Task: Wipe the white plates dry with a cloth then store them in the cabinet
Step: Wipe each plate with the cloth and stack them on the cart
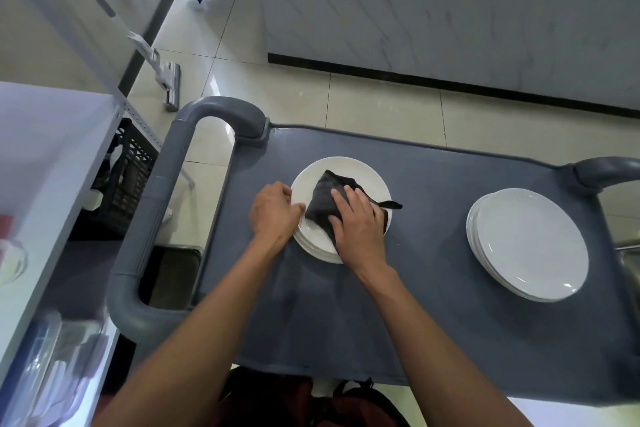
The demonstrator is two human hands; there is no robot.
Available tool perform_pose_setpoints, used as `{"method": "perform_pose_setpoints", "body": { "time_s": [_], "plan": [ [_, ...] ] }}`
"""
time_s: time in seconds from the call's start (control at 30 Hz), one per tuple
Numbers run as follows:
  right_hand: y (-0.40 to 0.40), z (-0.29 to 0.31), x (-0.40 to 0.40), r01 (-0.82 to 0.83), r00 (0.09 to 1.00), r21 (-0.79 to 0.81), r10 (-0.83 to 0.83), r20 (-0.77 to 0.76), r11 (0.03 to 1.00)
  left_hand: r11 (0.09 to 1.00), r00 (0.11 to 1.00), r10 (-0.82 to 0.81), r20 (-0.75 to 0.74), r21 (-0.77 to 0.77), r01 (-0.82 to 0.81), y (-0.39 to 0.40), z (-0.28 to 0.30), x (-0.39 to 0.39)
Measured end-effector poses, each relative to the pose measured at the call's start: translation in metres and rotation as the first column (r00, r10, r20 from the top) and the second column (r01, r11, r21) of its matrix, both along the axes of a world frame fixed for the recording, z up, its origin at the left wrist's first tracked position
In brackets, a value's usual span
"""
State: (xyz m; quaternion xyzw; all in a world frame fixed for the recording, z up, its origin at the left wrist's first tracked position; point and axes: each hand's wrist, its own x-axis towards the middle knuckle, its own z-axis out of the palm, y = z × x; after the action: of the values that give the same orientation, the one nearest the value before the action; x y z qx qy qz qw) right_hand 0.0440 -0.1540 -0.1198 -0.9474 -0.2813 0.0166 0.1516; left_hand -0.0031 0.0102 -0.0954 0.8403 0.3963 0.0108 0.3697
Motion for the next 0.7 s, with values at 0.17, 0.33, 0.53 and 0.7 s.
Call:
{"method": "perform_pose_setpoints", "body": {
  "time_s": [0.17,0.33,0.53,0.7],
  "plan": [
    [-0.003,0.002,0.001,-0.016,0.999,0.002,0.016,-0.039,1.0,0.984,0.995,0.103,0.003,-0.149,-0.101,-0.002,0.003,0.003],
    [-0.006,0.004,0.001,0.008,0.999,0.077,-0.004,-0.045,0.997,0.971,0.989,0.137,0.053,-0.207,-0.123,-0.004,0.009,0.002],
    [-0.011,0.008,-0.002,0.01,0.998,0.181,0.0,-0.056,0.983,0.935,0.977,0.166,0.135,-0.337,-0.112,-0.006,0.017,-0.003],
    [-0.017,0.012,-0.006,0.017,0.997,0.244,0.003,-0.08,0.97,0.744,0.957,0.258,0.133,-0.659,-0.109,-0.017,0.03,-0.005]
  ]
}}
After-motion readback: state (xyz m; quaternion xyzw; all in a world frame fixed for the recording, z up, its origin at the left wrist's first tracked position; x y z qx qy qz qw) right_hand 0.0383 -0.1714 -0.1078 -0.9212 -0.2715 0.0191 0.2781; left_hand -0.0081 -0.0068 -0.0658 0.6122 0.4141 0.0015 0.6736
